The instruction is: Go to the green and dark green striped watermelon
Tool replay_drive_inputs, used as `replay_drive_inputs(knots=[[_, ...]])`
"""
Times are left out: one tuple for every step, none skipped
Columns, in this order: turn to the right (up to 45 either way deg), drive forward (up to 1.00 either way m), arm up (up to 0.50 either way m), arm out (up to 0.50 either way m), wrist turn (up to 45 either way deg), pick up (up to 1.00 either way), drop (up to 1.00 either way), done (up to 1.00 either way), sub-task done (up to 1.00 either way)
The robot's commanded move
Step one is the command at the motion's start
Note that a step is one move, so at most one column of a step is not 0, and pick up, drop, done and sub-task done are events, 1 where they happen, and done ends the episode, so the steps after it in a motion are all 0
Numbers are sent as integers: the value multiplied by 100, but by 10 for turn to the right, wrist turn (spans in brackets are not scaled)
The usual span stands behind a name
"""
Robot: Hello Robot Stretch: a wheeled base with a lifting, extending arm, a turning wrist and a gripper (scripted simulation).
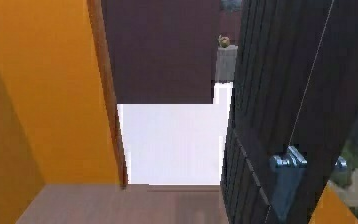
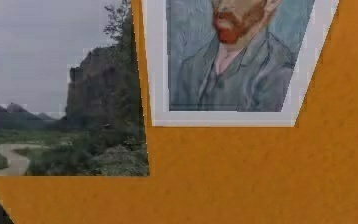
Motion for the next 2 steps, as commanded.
replay_drive_inputs(knots=[[0, 45, 0, 0, 0, 0, 0, 0, 0], [0, 100, 0, 0, 0, 0, 0, 0, 0]])
